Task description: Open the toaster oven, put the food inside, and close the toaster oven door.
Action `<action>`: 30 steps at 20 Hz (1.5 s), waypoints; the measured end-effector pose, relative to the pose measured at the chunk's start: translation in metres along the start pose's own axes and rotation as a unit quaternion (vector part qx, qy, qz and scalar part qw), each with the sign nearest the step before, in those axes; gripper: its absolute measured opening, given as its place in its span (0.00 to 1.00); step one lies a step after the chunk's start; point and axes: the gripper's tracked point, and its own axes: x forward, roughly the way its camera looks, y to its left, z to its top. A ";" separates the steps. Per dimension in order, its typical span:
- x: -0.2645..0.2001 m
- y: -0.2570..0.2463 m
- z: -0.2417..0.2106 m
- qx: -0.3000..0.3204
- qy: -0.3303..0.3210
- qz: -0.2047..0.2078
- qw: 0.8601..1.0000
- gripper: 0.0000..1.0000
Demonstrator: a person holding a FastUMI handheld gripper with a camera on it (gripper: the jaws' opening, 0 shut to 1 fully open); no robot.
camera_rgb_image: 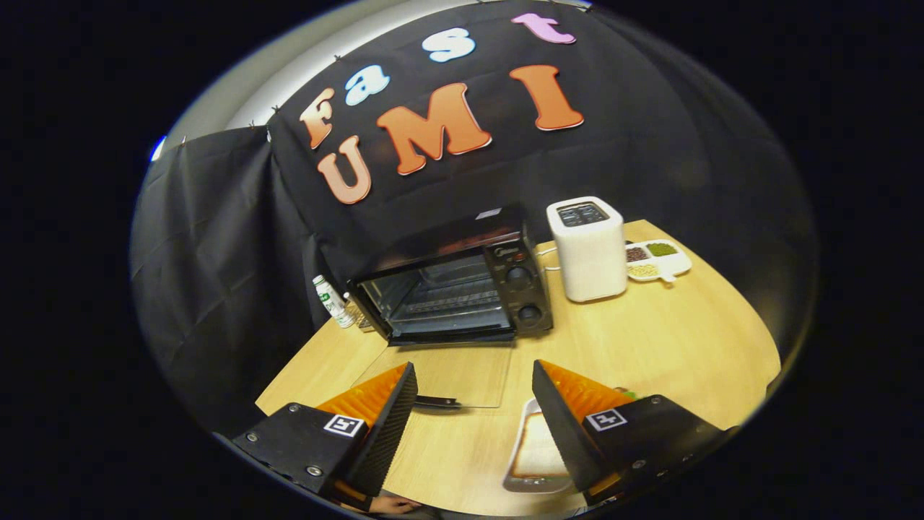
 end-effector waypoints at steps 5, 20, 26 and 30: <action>-0.028 -0.066 0.001 0.054 0.000 -0.045 0.998 0.96; -0.016 -0.070 -0.089 0.199 0.116 0.042 0.972 0.68; -0.020 -0.067 -0.083 0.180 0.110 0.044 0.976 0.35; -0.021 -0.063 -0.055 0.179 0.072 0.042 0.980 0.32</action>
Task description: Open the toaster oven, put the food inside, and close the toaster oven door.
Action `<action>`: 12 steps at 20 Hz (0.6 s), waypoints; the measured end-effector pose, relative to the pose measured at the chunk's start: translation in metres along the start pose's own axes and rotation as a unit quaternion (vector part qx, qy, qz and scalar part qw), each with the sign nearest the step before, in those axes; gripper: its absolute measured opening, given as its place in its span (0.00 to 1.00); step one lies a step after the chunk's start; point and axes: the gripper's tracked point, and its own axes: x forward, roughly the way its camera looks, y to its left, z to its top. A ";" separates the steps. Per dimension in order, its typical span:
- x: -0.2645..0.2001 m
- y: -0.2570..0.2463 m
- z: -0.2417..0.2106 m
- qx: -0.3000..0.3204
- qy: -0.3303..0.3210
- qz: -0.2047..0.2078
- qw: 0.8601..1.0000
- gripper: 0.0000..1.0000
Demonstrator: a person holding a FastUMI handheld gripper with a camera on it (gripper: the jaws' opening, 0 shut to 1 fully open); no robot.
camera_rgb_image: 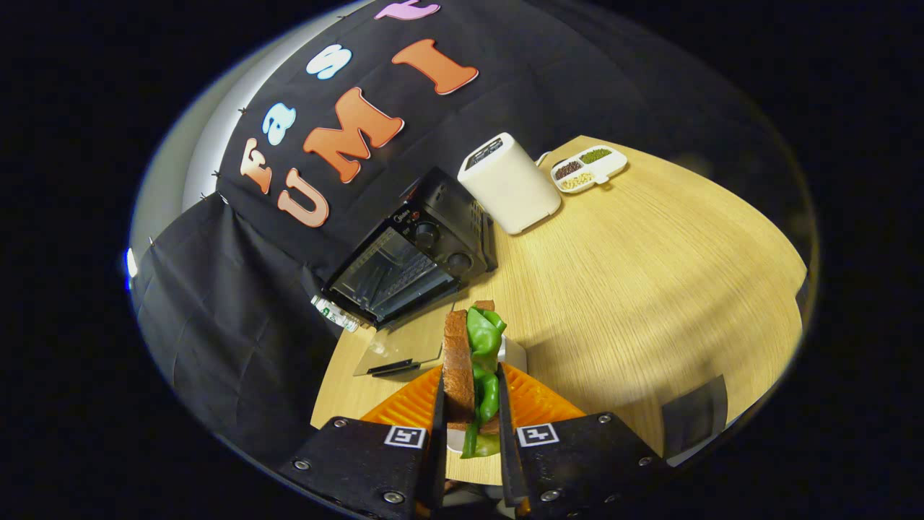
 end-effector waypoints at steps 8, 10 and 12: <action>0.018 0.071 0.027 0.000 -0.050 0.053 0.997 0.32; 0.032 0.089 0.025 0.004 -0.047 0.065 0.997 0.32; 0.052 0.106 0.022 0.015 -0.048 0.073 0.996 0.32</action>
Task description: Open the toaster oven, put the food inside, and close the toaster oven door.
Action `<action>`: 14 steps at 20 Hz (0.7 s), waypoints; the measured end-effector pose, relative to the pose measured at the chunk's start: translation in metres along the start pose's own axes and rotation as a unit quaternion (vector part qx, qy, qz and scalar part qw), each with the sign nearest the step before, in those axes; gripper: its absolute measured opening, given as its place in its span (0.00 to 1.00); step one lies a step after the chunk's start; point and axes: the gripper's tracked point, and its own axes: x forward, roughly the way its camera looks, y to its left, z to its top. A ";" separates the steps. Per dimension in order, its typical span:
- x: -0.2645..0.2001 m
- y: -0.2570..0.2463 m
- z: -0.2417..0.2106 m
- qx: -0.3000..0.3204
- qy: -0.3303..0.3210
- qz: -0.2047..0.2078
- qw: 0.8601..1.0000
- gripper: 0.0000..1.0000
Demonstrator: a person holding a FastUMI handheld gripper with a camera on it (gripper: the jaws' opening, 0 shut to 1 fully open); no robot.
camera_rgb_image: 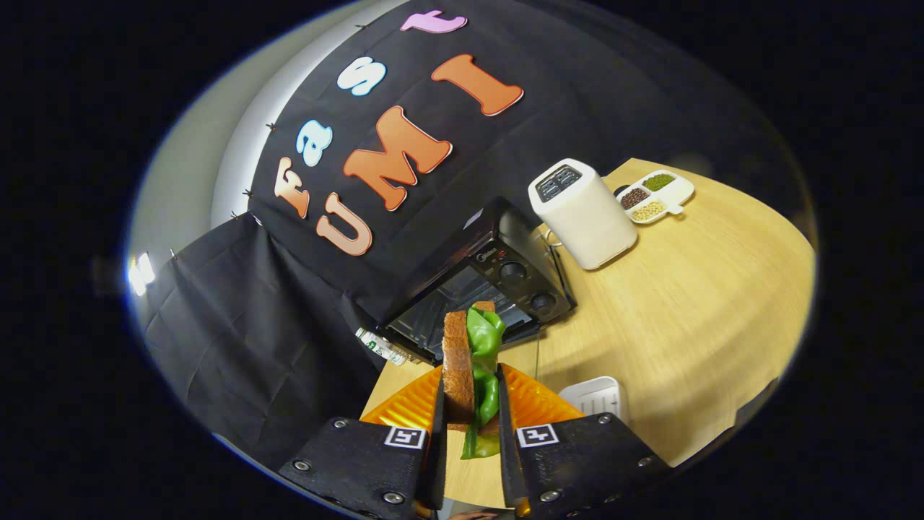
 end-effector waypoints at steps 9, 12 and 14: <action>0.096 0.038 -0.030 0.047 -0.008 0.001 0.999 0.31; 0.126 0.043 -0.036 0.064 -0.010 0.002 0.998 0.32; 0.139 0.049 -0.029 0.084 -0.026 0.011 0.996 0.31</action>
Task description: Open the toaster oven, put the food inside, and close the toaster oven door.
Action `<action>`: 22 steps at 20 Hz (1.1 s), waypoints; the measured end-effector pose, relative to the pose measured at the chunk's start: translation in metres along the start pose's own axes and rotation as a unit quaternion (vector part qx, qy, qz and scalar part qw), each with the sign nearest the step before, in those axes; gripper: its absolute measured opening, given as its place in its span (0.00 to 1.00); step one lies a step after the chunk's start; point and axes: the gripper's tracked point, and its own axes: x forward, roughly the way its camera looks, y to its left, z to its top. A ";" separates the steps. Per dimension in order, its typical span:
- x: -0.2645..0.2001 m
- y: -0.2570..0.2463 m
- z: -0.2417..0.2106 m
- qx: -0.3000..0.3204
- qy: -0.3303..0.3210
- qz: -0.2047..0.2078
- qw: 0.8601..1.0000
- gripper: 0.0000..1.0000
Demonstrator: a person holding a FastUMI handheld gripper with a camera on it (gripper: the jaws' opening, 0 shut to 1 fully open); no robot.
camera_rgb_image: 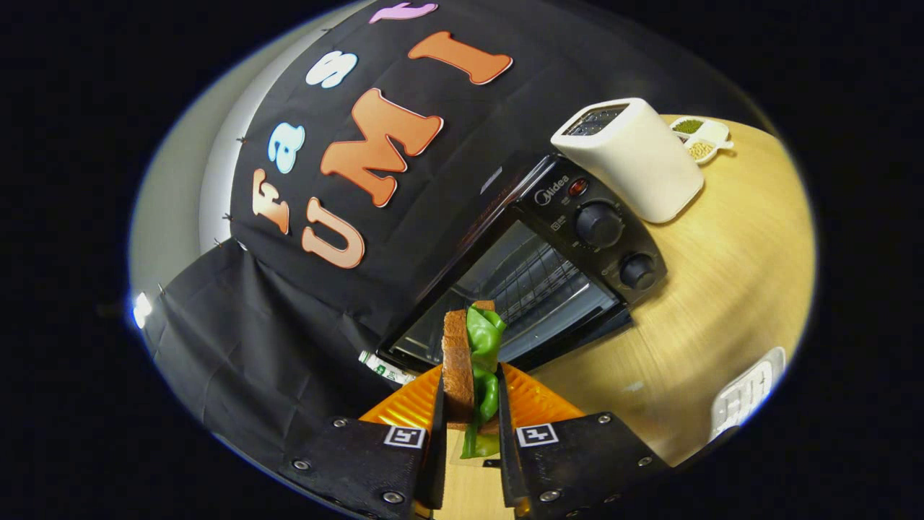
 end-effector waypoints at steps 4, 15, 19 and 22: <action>0.030 -0.009 0.007 0.024 -0.044 -0.006 0.999 0.32; 0.095 -0.016 0.023 0.071 -0.121 -0.002 0.990 0.31; 0.110 -0.016 0.030 0.030 -0.149 -0.031 0.988 0.31; 0.113 -0.022 0.032 -0.014 -0.160 -0.056 0.985 0.31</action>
